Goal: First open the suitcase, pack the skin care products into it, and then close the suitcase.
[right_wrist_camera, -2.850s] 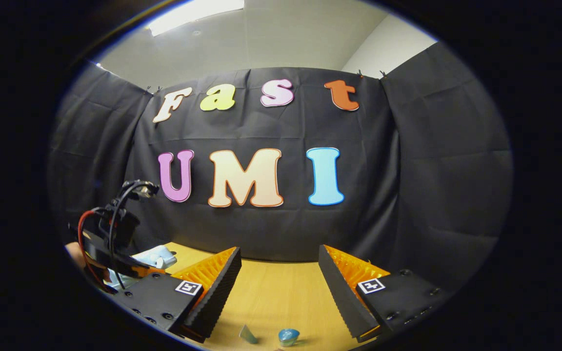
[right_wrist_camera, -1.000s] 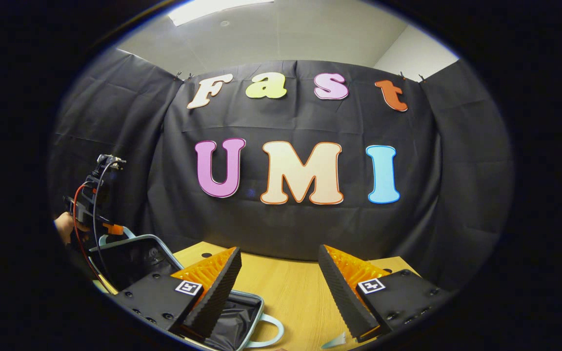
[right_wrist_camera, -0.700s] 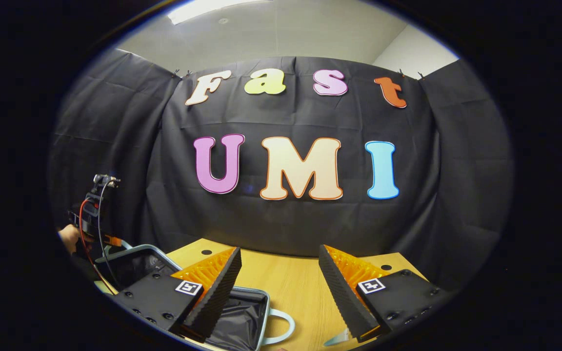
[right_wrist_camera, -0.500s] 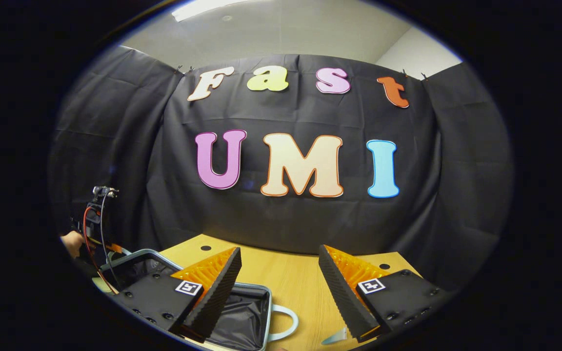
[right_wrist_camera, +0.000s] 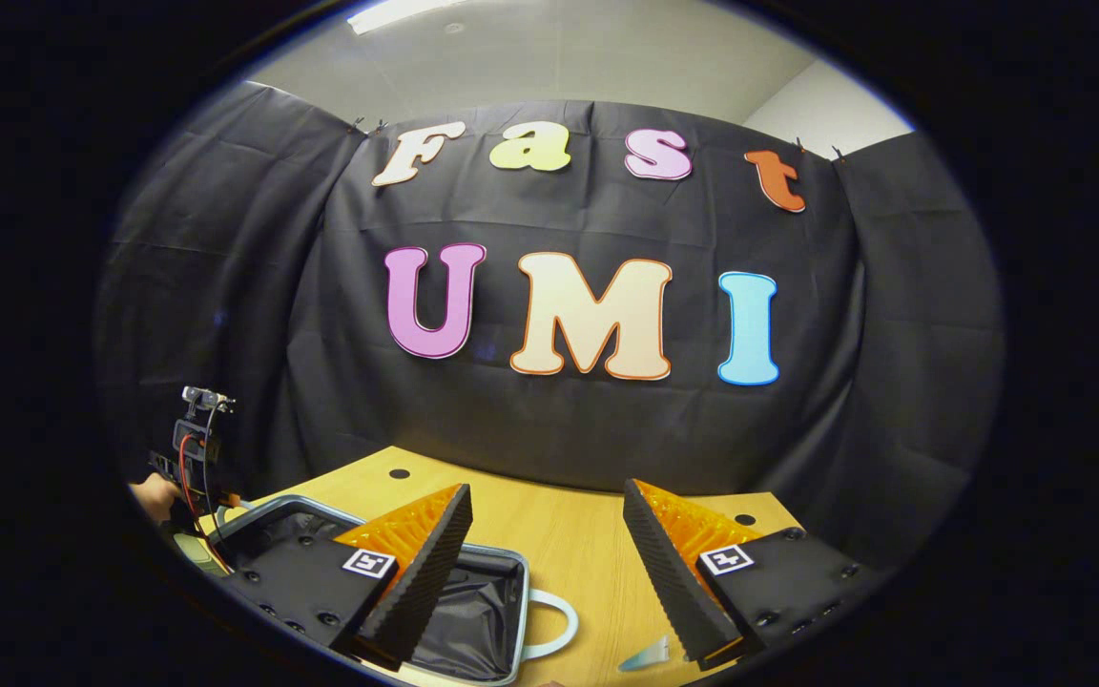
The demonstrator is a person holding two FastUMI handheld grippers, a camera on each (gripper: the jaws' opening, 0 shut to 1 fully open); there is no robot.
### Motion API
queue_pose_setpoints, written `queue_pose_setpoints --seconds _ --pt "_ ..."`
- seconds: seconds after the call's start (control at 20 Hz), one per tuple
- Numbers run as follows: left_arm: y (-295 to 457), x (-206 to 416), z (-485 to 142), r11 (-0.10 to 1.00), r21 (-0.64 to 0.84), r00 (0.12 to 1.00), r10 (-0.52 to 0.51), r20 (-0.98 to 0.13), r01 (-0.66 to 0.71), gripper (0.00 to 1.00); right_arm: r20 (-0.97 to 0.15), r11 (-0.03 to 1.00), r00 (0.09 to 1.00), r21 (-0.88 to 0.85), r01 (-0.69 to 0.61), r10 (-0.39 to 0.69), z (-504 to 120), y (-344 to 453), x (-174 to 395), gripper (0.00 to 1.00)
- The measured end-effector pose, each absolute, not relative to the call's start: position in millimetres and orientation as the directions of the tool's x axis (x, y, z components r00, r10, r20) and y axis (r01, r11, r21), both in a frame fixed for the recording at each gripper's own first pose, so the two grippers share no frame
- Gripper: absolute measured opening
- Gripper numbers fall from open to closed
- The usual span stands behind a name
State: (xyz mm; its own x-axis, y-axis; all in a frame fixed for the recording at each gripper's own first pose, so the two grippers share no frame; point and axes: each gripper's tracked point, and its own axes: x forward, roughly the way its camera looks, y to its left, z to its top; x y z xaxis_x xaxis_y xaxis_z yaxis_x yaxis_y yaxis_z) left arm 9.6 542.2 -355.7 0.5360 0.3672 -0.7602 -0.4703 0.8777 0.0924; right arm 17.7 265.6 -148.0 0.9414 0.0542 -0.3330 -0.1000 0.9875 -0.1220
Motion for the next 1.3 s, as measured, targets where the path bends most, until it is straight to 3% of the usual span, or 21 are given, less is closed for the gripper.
queue_pose_setpoints --seconds 0.15,0.4,0.55,0.95,1.3 --pt "547 22 -310 0.858 0.119 0.626 0.453 -0.635 -0.500 0.94 -0.308 0.989 0.950 -0.118 -0.090 0.050 -141 256 21 0.99" --pt "506 44 -199 0.864 0.101 0.789 0.493 -0.366 -0.494 0.94 -0.260 0.992 0.965 -0.106 -0.074 0.044 -130 229 30 1.00" --pt "466 51 -149 0.888 0.082 0.845 0.457 -0.278 -0.453 0.94 -0.210 0.991 0.977 -0.125 -0.051 0.024 -116 203 34 0.99" --pt "346 53 -84 0.944 0.045 0.928 0.329 -0.172 -0.327 0.93 -0.158 0.992 0.987 -0.127 -0.023 0.003 -98 143 23 1.00" --pt "224 47 -71 0.985 0.057 0.972 0.169 -0.164 -0.162 0.94 -0.147 0.996 0.989 -0.091 0.001 -0.014 -93 88 9 0.99"
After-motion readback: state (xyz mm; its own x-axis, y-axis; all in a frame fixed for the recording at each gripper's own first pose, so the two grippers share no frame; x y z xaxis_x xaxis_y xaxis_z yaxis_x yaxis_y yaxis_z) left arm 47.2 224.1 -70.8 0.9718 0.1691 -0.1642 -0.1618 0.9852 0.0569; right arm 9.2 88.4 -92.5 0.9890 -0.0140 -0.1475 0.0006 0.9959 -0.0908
